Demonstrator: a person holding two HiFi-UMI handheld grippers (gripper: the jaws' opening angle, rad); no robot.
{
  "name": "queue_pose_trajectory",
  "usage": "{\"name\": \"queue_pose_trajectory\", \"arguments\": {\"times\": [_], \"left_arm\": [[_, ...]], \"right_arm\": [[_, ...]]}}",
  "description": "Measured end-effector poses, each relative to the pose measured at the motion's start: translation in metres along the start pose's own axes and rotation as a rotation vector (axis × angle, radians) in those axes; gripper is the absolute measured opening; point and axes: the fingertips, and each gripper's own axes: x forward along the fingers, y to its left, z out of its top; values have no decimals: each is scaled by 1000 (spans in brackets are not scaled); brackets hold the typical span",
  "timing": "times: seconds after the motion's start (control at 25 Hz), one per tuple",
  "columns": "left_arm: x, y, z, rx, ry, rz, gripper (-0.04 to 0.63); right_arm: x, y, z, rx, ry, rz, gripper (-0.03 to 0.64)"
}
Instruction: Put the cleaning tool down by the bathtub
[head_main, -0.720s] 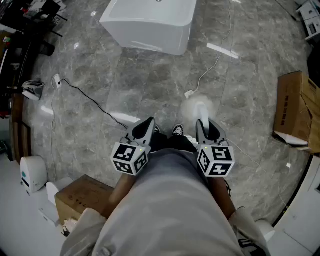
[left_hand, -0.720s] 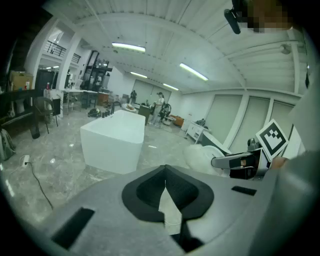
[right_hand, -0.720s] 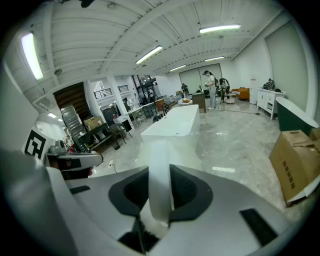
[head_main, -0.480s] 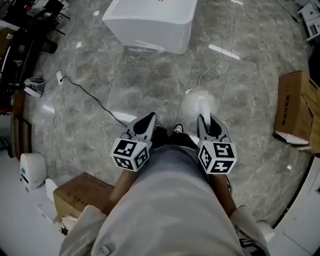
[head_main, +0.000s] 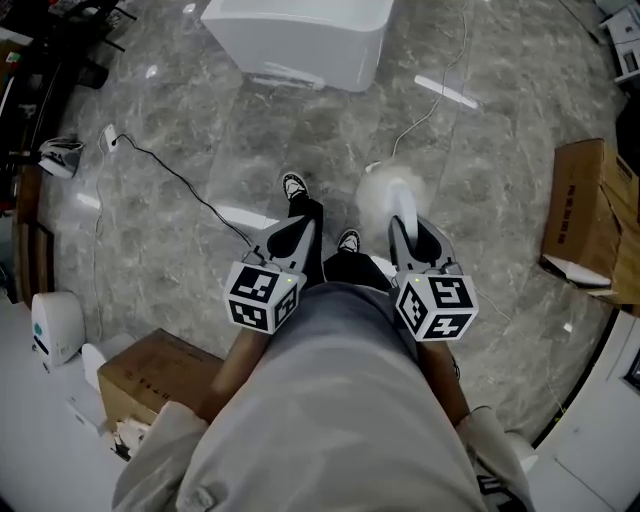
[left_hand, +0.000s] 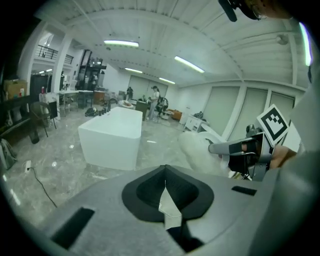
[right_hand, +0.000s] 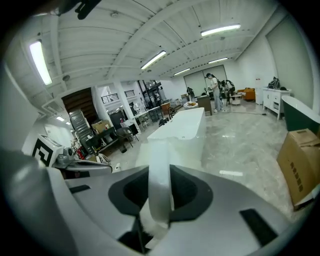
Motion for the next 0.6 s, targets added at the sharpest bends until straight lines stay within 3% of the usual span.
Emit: {"name": "queue_pose_trajectory", "arguments": {"times": [0.6], "left_arm": [[52,66,63,-44,-20,-43,5]], "right_arm": [[80,7,49,-17,58,35,84]]}}
